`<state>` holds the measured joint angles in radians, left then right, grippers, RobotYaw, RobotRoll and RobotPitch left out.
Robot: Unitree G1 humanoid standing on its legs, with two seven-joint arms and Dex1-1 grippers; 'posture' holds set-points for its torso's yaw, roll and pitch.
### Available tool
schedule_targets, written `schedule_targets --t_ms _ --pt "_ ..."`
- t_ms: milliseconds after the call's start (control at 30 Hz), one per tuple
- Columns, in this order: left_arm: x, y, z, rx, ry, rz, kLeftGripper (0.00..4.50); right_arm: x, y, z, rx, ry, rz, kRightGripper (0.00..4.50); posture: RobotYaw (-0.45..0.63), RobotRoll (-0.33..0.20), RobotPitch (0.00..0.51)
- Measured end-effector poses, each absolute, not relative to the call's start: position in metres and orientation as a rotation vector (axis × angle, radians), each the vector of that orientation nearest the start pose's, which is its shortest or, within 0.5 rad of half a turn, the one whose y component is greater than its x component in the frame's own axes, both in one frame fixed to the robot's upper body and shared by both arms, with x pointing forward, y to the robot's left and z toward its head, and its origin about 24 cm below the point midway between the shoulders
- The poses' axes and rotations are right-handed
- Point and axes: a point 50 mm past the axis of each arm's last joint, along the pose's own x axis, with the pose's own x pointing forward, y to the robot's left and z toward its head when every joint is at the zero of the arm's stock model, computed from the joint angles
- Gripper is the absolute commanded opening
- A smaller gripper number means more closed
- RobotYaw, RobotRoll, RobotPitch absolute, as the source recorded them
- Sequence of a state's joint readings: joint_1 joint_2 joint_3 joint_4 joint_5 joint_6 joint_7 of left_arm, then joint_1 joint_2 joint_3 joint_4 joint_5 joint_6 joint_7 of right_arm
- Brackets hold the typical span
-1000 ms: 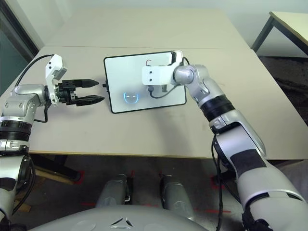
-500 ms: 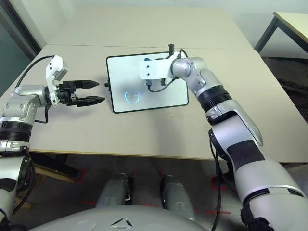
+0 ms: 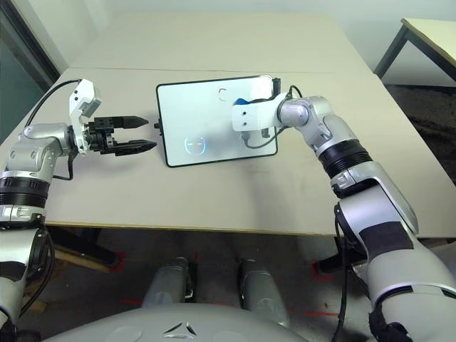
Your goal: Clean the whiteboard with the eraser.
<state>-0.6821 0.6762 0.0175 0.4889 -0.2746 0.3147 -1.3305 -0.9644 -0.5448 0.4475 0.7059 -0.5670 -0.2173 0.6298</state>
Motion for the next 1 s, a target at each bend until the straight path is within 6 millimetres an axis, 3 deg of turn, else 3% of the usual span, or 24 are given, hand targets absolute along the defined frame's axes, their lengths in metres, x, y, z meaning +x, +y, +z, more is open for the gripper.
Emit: schedule_targets --t_ms 300,1000 --pt "0.330 0.239 0.160 0.206 0.239 -1.100 4.50 0.389 -0.140 0.164 -1.435 0.013 0.765 0.11 0.17 0.000 0.056" --pt "0.329 0.240 0.159 0.207 0.240 -1.095 4.50 0.392 -0.076 0.178 -1.414 -0.123 0.857 0.11 0.19 0.000 0.057"
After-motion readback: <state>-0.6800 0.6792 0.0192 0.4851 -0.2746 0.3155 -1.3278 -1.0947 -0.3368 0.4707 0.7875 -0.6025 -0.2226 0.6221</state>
